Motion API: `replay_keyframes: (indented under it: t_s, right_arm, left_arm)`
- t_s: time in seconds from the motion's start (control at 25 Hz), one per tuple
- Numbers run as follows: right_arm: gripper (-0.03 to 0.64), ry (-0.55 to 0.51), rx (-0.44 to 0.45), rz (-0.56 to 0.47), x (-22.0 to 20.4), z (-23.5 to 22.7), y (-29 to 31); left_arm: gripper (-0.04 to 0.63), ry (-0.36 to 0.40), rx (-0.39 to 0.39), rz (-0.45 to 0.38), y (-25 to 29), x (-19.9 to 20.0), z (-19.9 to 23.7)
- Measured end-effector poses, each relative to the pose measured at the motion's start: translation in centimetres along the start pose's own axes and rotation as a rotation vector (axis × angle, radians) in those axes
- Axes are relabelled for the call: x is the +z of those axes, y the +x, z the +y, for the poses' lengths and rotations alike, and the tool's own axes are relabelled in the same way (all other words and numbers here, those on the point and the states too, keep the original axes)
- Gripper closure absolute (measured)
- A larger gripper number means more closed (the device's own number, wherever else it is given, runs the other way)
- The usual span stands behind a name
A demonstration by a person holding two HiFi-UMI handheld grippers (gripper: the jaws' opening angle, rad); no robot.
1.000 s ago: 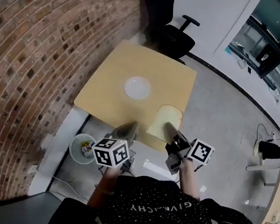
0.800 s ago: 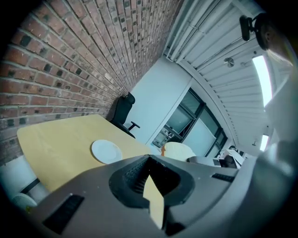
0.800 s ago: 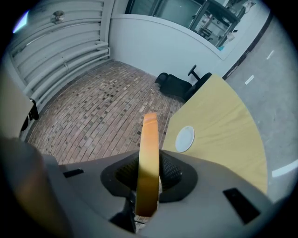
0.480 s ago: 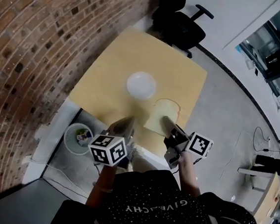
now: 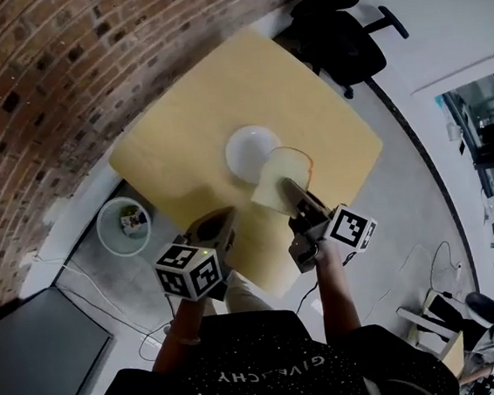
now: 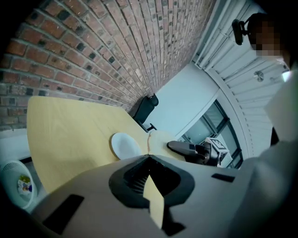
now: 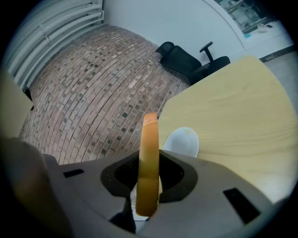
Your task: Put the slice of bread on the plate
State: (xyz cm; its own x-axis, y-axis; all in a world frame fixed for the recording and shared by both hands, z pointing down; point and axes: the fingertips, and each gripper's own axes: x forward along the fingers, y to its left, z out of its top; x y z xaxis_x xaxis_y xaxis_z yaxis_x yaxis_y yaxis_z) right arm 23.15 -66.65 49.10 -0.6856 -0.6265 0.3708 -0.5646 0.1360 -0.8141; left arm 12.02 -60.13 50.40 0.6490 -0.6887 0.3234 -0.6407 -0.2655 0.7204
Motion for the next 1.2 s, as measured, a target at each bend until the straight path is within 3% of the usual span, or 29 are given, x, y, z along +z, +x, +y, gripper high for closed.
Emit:
replay_keyframes:
  t_s: [0.28, 0.64, 0.84, 1.2]
  right_arm:
    - [0.525, 0.008, -0.015, 0.14, 0.9, -3.4, 6.9]
    - [0.525, -0.007, -0.013, 0.303, 0.4, -4.5, 12.7]
    - [0.525, 0.045, -0.072, 0.324, 0.0, -5.4, 13.3]
    - [0.514, -0.023, -0.144, 0.298, -0.1, -5.6, 13.4]
  left_arm:
    - [0.586, -0.069, 0.026, -0.012, 1.6, -0.4, 2.2]
    - [0.586, -0.119, 0.105, -0.07, 0.0, 0.7, 5.5]
    - [0.586, -0.128, 0.113, -0.072, -0.4, 0.6, 5.7]
    - [0.586, -0.113, 0.107, -0.08, -0.7, 0.8, 5.1]
